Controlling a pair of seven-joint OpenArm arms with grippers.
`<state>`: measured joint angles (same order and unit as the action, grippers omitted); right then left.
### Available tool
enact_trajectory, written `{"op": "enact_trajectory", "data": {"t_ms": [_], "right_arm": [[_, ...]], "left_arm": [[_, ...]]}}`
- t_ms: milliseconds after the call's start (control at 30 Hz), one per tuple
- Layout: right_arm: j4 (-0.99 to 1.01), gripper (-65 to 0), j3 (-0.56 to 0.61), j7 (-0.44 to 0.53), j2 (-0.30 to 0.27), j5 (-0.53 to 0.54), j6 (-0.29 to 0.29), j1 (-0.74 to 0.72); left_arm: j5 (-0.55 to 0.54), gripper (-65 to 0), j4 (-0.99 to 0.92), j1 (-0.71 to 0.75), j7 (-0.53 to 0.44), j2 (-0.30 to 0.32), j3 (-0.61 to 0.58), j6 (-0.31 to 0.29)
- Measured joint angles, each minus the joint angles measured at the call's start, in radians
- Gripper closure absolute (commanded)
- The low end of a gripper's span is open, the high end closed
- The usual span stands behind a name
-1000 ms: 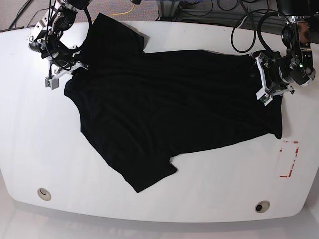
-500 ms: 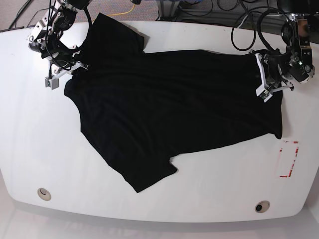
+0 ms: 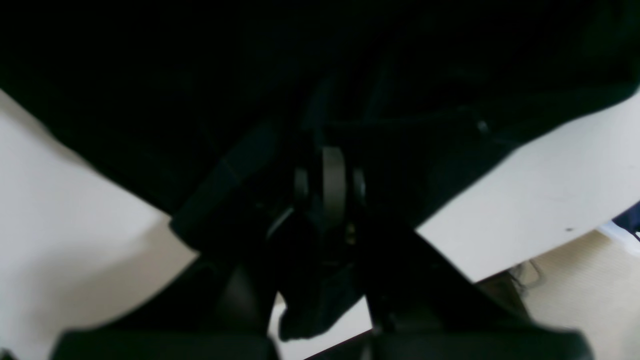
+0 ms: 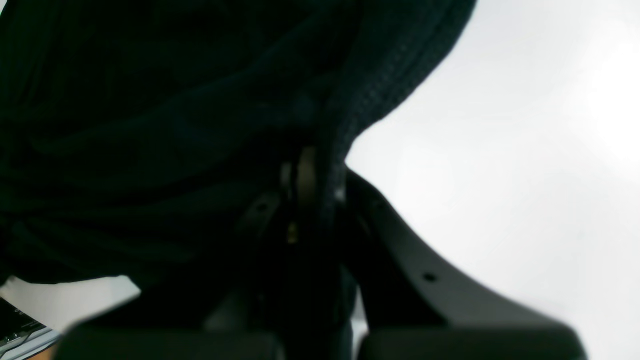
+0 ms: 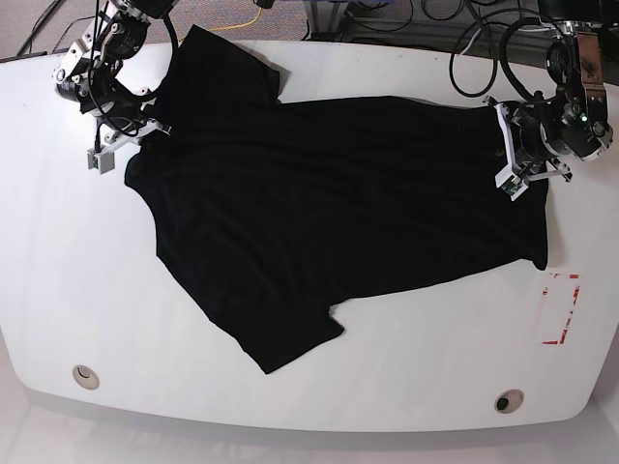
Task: Layout the t-shirt on the table in an organized manner, then fold the t-shirt properly
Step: 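Lower the left gripper onto the shirt's shoulder edge and grasp it, then pull the grasped shoulder edge with the left gripper away from the right gripper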
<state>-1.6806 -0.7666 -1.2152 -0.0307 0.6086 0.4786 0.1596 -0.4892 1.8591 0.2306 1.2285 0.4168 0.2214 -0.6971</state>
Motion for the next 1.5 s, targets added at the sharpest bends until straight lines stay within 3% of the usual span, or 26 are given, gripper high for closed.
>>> {"op": "enact_trajectory", "data": {"t_ms": [567,967,1500], "right_arm": [[0.000,-0.2,0.000,0.000,0.000,0.000,0.000,0.000],[0.000,-0.2,0.000,-0.001,0.000,0.000,0.000,0.000],[0.000,-0.2,0.000,-0.014,0.002,0.003,0.001,0.002]], "left_arm": [[-0.005,-0.3,0.103,0.145,-0.003,0.011,0.010,0.000],[-0.008,-0.4,0.105,0.304,-0.014,0.106,0.077,0.000],[0.008,-1.0,0.103,0.457,-0.035,0.219,0.072,0.000]]}}
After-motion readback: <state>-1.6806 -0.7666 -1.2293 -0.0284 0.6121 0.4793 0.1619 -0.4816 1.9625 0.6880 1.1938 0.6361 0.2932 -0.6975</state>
